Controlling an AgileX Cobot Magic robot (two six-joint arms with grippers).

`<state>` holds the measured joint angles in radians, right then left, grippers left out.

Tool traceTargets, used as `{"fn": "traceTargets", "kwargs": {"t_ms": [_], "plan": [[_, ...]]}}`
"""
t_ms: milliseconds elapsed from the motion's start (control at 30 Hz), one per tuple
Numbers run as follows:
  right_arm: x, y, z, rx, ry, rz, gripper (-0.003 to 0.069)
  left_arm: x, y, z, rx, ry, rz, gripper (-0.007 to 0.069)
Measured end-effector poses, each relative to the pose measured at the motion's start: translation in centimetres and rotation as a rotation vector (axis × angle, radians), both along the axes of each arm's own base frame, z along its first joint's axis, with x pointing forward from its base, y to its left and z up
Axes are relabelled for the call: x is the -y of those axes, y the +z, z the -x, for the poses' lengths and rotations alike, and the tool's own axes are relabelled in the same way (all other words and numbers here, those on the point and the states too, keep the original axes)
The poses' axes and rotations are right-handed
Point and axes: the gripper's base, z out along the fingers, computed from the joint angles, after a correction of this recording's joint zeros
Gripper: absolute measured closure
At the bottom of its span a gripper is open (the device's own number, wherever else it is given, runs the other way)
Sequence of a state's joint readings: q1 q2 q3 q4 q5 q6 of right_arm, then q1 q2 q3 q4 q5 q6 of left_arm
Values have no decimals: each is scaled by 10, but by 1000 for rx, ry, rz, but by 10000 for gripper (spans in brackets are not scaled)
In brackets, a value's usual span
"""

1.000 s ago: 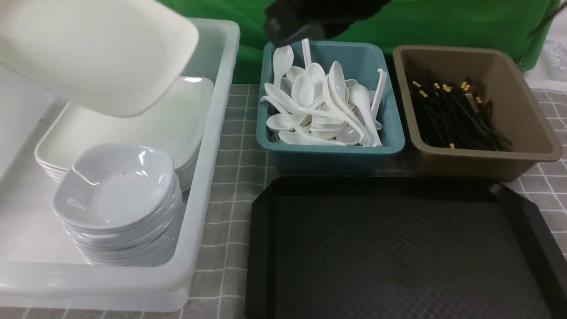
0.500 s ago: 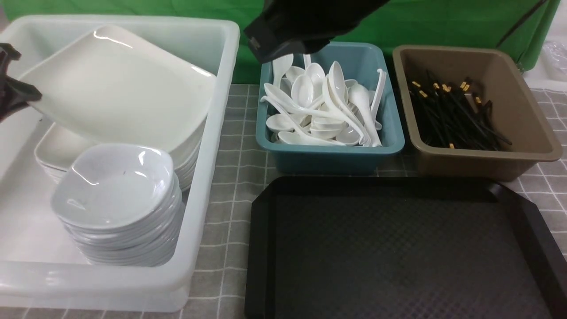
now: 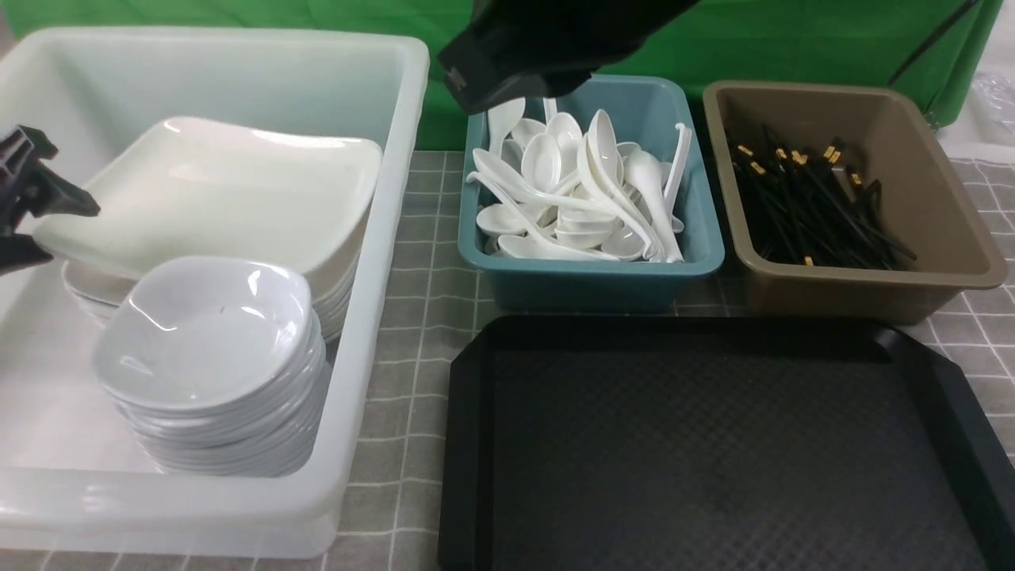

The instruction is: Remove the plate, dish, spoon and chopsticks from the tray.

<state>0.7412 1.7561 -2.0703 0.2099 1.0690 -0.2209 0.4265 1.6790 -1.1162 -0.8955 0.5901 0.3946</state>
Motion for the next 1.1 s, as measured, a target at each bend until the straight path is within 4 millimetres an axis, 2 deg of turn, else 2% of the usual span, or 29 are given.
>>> {"fn": "traceTargets", "kwargs": {"t_ms": [100,167,400,533,600,667,733,800,867,900,967,1000,1067,1100], "plan": [[0,0,0,0,-1,0,631,0,9,5,3,-14,-44,72],[0,0,0,-1,-1,0,631,1,15,8,11,-23,-76,65],[5,4,2,18,-9,12,631,8,50,22,89,-69,-166,87],[26,28,14,104,-72,10,631,42,97,31,207,-278,-239,256],[46,50,29,174,-116,-11,631,78,132,39,309,-438,-272,430],[69,74,48,243,-162,-46,631,116,165,56,415,-602,-313,552],[87,88,63,289,-200,-75,631,145,188,76,499,-722,-337,590],[112,105,85,344,-245,-122,632,171,211,105,587,-833,-366,612],[136,111,105,393,-295,-158,632,192,224,138,654,-951,-410,620],[148,113,116,416,-316,-183,632,198,229,155,675,-995,-435,622],[166,105,132,448,-349,-214,632,200,235,181,693,-1020,-448,624],[184,100,148,492,-387,-275,632,198,236,202,698,-1010,-455,624],[195,84,158,523,-410,-319,632,193,232,218,703,-984,-468,624],[209,75,171,553,-433,-375,632,187,227,230,715,-951,-477,624]]}}
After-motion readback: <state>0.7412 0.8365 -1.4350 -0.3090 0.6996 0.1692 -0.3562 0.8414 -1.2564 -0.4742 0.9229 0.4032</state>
